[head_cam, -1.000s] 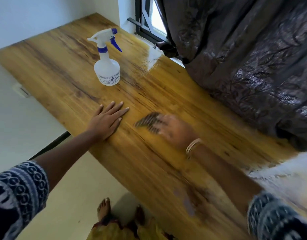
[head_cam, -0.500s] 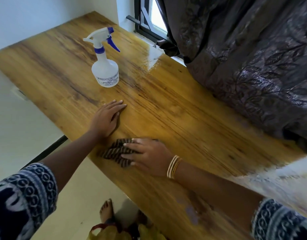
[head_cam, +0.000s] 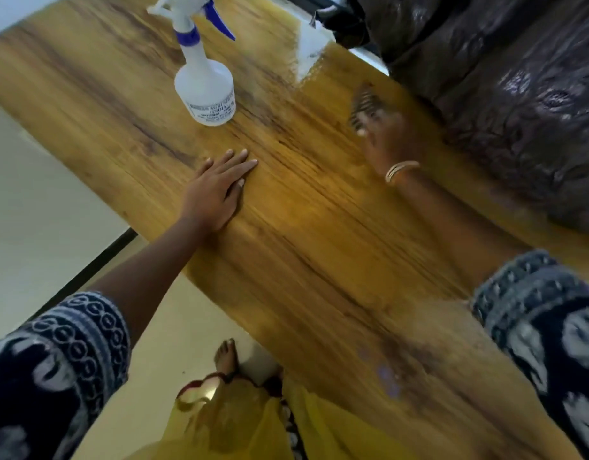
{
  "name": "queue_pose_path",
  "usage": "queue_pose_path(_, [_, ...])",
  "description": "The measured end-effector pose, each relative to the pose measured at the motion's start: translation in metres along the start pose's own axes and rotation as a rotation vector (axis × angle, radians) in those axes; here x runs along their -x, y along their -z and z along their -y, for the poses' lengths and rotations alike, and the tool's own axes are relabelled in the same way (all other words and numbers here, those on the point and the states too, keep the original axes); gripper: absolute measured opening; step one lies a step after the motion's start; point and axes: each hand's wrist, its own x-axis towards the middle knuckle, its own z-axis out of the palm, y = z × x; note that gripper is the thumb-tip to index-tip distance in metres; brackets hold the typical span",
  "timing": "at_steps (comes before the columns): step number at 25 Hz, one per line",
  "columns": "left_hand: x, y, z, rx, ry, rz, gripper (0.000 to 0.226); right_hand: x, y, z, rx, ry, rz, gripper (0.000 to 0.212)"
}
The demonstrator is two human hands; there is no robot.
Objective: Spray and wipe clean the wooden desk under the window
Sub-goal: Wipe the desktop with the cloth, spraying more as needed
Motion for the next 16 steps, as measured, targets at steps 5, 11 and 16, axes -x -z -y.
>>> queue_pose_path(5, [0.0,-0.002,0.003,0.004,-0.001,-0.015,0.046,0.126,-0.004,0.099,-0.111,0.789,0.203,0.033])
queue_pose_path(11, [0.001,-0.001,-0.001,0.003,0.001,-0.044,0.044,-0.029,0.007,-0.039,-0.007,-0.189,-0.054,0.047])
queue_pose_path(16, [0.001,-0.003,0.0,0.0,0.007,-0.062,0.045,0.027,0.006,0.027,-0.071,-0.04,-0.04,0.046])
